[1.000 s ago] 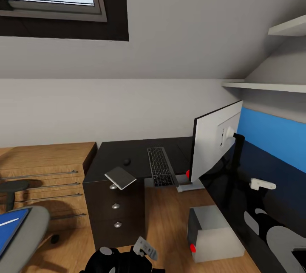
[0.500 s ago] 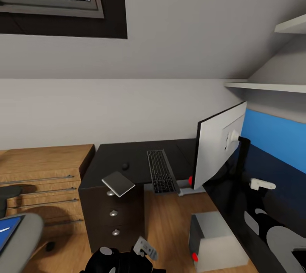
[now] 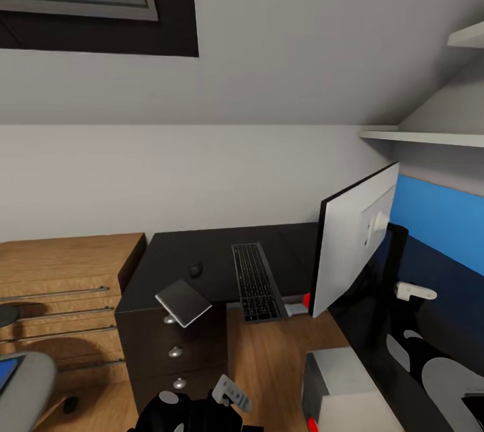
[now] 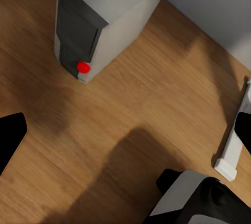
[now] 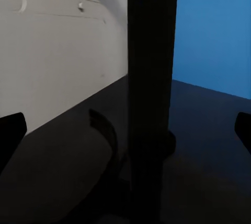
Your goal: In the bedroom, organize the workspace by keeping the computer under the desk, ensuring the monitor is on the desk, placing the keyboard on the desk next to the monitor, placing the mouse on the desk next to the keyboard, moving the folder from the swivel chair onto the desk next to the mouse, stacking the notebook on top of the folder with the pen on top of the notebook, and positioning the swivel chair next to the desk.
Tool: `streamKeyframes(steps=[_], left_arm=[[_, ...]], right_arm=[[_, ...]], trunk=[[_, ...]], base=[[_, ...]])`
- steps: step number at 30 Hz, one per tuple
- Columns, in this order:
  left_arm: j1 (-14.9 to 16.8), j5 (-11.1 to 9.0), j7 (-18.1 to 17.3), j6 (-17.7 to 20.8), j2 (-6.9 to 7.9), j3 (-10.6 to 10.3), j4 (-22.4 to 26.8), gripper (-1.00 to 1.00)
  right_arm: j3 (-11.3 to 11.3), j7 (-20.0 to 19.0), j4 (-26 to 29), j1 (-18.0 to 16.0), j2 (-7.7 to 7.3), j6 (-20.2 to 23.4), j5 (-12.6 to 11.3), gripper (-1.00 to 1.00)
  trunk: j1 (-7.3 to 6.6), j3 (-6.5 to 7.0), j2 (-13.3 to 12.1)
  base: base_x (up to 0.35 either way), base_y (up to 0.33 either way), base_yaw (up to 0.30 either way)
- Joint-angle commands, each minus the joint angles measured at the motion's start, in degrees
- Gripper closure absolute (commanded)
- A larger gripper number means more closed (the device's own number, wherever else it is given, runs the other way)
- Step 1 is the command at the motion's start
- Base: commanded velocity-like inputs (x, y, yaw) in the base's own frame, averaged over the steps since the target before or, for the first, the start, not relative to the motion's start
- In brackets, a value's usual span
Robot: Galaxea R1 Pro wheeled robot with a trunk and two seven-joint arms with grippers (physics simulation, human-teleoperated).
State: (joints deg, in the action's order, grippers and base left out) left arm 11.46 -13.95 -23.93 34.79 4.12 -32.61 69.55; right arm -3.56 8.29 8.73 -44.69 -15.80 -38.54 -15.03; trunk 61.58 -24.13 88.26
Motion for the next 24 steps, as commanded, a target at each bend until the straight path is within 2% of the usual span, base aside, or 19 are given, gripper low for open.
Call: streamKeyframes(steps=[1, 13, 24], left_arm=[[0.05, -0.38, 0.10, 0.37, 0.03, -0.07, 0.04, -1.00], [0.05, -0.36, 0.11, 0.37, -0.04, -0.14, -0.15, -1.00], [0.05, -0.38, 0.10, 0.37, -0.05, -0.15, -0.20, -1.00]], right_arm=[[-0.40, 0.26, -0.03, -0.05, -0.04, -0.13, -0.26, -1.00], [-0.39, 0.23, -0.03, -0.04, -0.26, 0.18, -0.27, -1.00], [-0.39, 0.23, -0.03, -0.05, -0.29, 0.22, -0.19, -1.00]], trunk=[[0.00, -0.07, 0.04], [0.00, -0.07, 0.04], [0.00, -0.07, 0.04]], base=[[0.035, 0.000, 0.000], [0.111, -0.117, 0.000], [0.020, -0.024, 0.000]])
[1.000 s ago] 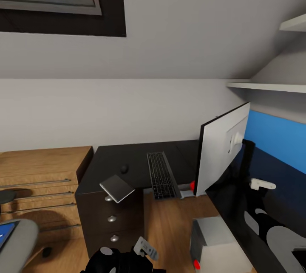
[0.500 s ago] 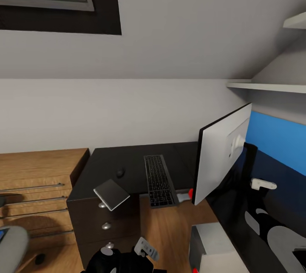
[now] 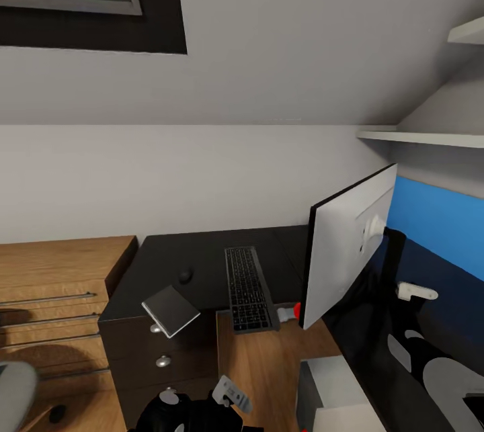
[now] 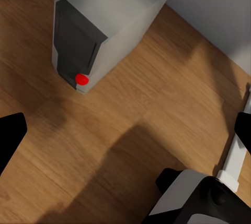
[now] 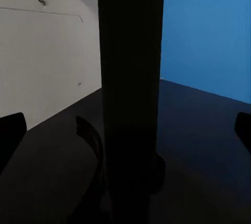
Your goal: In the bedroom, organize the workspace by keeping the computer under the desk, ensuring the monitor is on the desk, placing the keyboard on the desk next to the monitor, placing the mouse on the desk next to the keyboard, moving the folder from the swivel chair onto the desk next to the mouse, stacking the notebook on top of the folder with the pen on top of the notebook, and positioning the swivel chair next to the desk.
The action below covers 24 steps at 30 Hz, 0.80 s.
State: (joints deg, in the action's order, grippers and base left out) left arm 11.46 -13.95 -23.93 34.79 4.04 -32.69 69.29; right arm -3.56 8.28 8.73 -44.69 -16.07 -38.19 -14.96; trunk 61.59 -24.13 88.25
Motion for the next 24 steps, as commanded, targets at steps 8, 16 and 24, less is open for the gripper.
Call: streamKeyframes(steps=[8, 16, 24], left_arm=[[0.05, -0.34, 0.11, 0.37, 0.01, -0.11, 0.06, -1.00], [0.05, -0.31, 0.11, 0.44, 0.01, -0.18, 0.03, -1.00], [0.05, -0.30, 0.11, 0.46, -0.16, -0.23, -0.42, -1.00]], right_arm=[[-0.40, 0.25, -0.03, -0.05, -0.02, -0.13, -0.17, -1.00], [-0.40, 0.25, -0.03, -0.04, -0.02, -0.12, -0.16, -1.00], [-0.40, 0.25, -0.03, -0.04, -0.02, -0.09, -0.16, -1.00]], trunk=[[0.00, -0.07, 0.04], [0.00, -0.07, 0.04], [0.00, -0.07, 0.04]], base=[[0.015, -0.014, 0.000], [0.100, -0.094, 0.000], [0.028, -0.007, 0.000]])
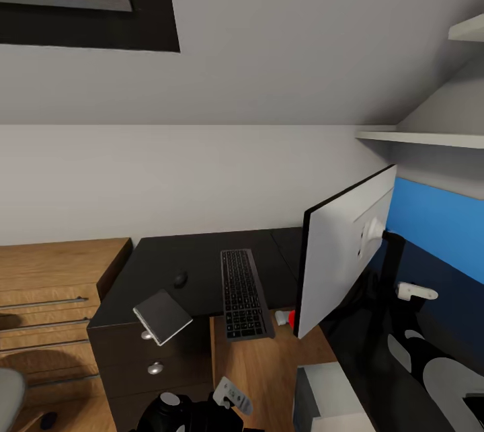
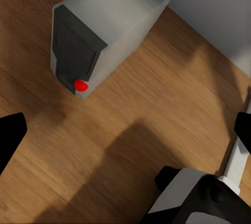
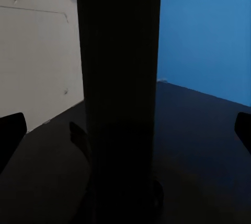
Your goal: In the bedroom, organize the workspace by keeping the computer under the desk, ensuring the monitor is on the desk, placing the keyboard on the desk next to the monitor, placing the mouse on the desk next to the keyboard, moving the folder from the swivel chair onto the desk next to the mouse, stacking the notebook on top of the folder with the pen on top of the notebook, and positioning the swivel chair next to the desk.
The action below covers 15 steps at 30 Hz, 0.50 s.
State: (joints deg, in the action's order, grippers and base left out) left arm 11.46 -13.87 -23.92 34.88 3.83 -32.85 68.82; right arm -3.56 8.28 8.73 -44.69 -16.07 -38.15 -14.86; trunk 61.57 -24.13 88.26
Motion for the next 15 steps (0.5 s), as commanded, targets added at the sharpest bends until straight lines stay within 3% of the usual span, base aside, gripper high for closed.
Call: streamKeyframes(steps=[1, 6, 15], left_arm=[[0.05, -0.38, 0.10, 0.37, 0.00, -0.06, 0.03, -1.00], [0.05, -0.37, 0.10, 0.37, -0.12, -0.06, -0.13, -1.00], [0.05, -0.37, 0.10, 0.37, -0.14, -0.06, -0.44, -1.00]], right_arm=[[-0.40, 0.25, -0.03, -0.05, -0.02, -0.12, -0.25, -1.00], [-0.40, 0.25, -0.03, -0.05, -0.03, -0.12, -0.25, -1.00], [-0.42, 0.25, -0.03, -0.04, -0.08, -0.14, -0.25, -1.00]], trunk=[[0.01, -0.07, 0.04], [0.01, -0.07, 0.04], [0.01, -0.07, 0.04]], base=[[0.146, -0.001, 0.000], [0.156, 0.000, 0.000], [0.029, 0.000, 0.000]])
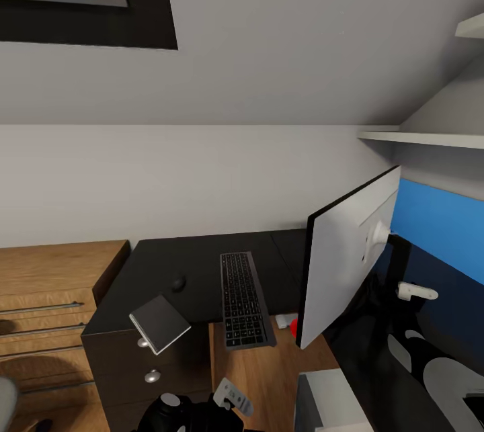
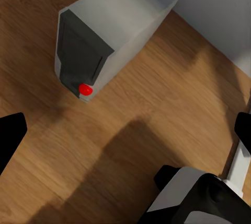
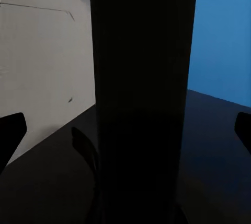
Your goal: In the bedroom, organize the workspace by keeping the computer under the desk, ensuring the monitor is on the desk, placing the keyboard on the desk next to the monitor, placing the mouse on the desk next to the keyboard, moving the folder from the swivel chair onto the desk next to the mouse, stacking the notebook on top of the folder with the pen on top of the notebook, and positioning the swivel chair next to the desk.
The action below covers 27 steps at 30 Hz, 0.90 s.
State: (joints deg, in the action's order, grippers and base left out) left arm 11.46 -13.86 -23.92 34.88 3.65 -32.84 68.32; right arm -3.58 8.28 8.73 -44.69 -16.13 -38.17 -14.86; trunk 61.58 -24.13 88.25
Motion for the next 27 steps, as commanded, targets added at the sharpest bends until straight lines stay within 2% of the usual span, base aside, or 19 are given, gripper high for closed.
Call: streamKeyframes(steps=[1, 27], left_arm=[[0.05, -0.38, 0.10, 0.37, 0.04, -0.09, -0.07, -1.00], [0.05, -0.37, 0.10, 0.37, 0.04, -0.12, -0.29, -1.00]], right_arm=[[-0.42, 0.25, -0.03, -0.05, 0.00, -0.12, -0.26, -1.00], [-0.46, 0.25, -0.03, -0.04, -0.03, -0.15, -0.26, -1.00]], trunk=[[0.00, -0.07, 0.04], [0.00, -0.07, 0.04]], base=[[0.007, 0.000, 0.000], [0.031, -0.021, 0.000]])
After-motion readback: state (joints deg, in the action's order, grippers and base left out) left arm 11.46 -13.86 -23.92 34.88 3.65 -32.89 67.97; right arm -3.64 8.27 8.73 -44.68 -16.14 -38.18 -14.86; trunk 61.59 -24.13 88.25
